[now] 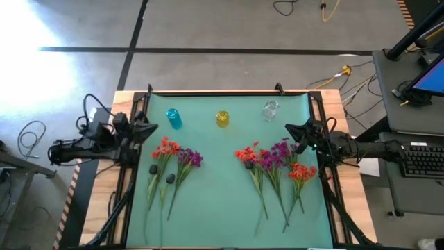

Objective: Sort flowers into vase by color
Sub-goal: Put the middle purple flowers into the yellow vase

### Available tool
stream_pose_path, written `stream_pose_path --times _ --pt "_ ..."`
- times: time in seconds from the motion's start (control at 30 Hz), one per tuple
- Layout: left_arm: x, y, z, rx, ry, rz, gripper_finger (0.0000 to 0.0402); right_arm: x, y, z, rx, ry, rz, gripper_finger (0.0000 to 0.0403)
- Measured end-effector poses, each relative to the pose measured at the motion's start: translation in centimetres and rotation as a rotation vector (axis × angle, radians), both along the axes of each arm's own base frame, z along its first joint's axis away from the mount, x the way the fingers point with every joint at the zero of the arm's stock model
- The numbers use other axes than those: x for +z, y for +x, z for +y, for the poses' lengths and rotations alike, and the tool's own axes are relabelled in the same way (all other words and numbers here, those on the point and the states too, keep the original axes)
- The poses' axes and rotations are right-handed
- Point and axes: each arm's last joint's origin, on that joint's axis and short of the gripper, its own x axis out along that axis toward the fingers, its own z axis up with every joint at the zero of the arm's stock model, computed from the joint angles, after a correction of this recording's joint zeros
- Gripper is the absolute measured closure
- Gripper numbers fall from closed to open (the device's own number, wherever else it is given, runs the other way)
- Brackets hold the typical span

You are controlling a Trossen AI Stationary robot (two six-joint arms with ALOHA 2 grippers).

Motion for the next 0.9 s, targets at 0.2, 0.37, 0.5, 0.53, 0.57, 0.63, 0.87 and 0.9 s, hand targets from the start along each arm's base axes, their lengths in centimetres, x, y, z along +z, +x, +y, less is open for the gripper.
stream_pose_path --times 0.2,0.37,0.5,0.53,0.57,0.63,0.87,0.9 --pt "-1.3 2.3 0.0 -0.019 -0.073 0.162 0.0401 0.0 0.0 0.0 -0.004 -0.023 0.013 0.0374" --pt "-3.7 4.9 0.0 -0.027 -0.127 0.331 0.0401 -0.2 0.0 -0.1 -0.026 -0.087 0.076 0.0374" --pt "-4.5 6.7 0.0 -0.025 -0.2 0.331 0.0401 -0.6 0.1 -0.1 -0.027 0.004 0.067 0.0374" --pt "-4.6 7.1 0.0 -0.034 -0.205 0.333 0.0401 -0.7 0.1 -0.1 -0.018 0.044 0.054 0.0374" --pt "-4.7 7.6 -0.1 -0.05 -0.2 0.339 0.0401 -0.8 0.2 0.1 0.013 0.065 0.051 0.0374" --pt "-5.1 8.3 -0.3 -0.088 -0.181 0.353 0.0401 -0.9 0.5 0.4 0.116 0.083 0.059 0.0374" --pt "-4.7 10.5 -0.5 -0.148 -0.158 0.378 0.0401 1.1 1.2 1.4 0.245 0.078 -0.047 0.0374" --pt "-4.6 10.8 -0.5 -0.157 -0.145 0.391 0.0401 1.4 1.3 1.5 0.252 0.077 -0.039 0.0374"
